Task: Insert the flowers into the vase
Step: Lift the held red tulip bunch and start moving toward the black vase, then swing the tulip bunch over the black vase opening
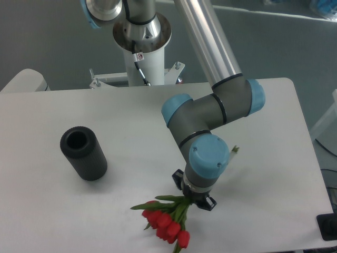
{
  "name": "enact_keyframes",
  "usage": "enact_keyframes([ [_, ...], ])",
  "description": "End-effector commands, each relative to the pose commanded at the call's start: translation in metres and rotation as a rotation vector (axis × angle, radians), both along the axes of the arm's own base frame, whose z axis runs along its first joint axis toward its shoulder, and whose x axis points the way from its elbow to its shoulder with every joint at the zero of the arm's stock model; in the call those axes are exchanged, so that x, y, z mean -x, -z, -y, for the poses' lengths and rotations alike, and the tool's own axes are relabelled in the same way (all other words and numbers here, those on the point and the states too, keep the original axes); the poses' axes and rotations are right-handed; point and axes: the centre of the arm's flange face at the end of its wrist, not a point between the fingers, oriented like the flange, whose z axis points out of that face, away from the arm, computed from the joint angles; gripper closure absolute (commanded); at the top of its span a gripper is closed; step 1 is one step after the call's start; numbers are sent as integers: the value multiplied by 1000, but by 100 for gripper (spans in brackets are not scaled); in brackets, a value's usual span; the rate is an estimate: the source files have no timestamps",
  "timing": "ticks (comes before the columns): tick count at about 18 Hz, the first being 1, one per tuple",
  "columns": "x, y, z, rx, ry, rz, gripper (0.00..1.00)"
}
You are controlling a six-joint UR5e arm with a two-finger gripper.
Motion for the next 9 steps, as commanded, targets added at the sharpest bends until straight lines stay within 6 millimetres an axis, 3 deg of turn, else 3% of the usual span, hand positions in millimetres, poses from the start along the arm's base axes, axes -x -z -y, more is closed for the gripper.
enact_keyframes([
  [9, -36, -40, -11, -299, -64, 233, 94],
])
